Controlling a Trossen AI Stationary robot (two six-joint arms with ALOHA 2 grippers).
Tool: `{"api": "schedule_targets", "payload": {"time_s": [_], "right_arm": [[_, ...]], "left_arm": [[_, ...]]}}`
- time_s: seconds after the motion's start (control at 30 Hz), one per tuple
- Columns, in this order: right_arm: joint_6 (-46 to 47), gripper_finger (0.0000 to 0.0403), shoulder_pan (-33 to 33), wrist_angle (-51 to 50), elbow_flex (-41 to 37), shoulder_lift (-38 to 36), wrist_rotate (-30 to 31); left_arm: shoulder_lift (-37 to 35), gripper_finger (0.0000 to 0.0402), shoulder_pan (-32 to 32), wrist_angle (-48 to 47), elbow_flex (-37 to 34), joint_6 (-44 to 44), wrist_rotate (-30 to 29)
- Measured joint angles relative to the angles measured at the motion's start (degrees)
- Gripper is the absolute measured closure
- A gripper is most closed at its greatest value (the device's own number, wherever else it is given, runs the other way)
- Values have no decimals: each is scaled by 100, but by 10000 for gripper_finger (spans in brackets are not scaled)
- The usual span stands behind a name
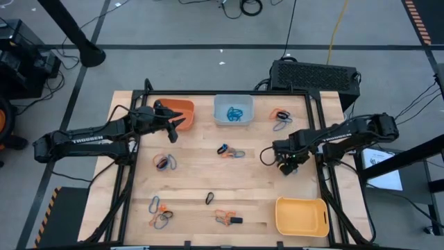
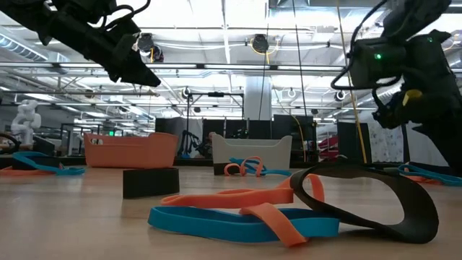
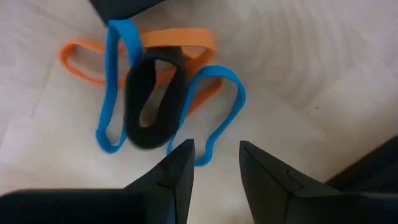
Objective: Sort rubber bands into baskets
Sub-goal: Put the blue rubberband into the gray bin
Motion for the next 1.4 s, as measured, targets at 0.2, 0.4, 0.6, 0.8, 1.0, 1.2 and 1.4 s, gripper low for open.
{"api": "schedule_targets", "payload": {"time_s": [0.2, 0.4, 0.6, 0.8, 1.0, 1.2, 1.4], "right_arm": [[12, 287, -5, 444, -430, -8, -60], [-192, 351, -3, 612, -449, -8, -96], [-399, 394, 4, 521, -280, 17, 47], [-434, 400, 0, -378, 381, 15, 936], [-461, 401, 0, -1088, 1188, 11, 1280], [-817, 402, -1, -1229, 2012, 11, 1907], [-1761, 402, -151, -85, 2535, 11, 3087]], "left_arm": [[0, 278, 0, 0, 0, 0, 0], [0, 278, 0, -2, 0, -4, 0], [0, 278, 0, -2, 0, -9, 0], [0, 278, 0, 0, 0, -9, 0], [0, 278, 0, 0, 0, -11, 0], [0, 278, 2, -2, -2, -11, 0], [0, 278, 155, -260, -2, -7, -32]]}}
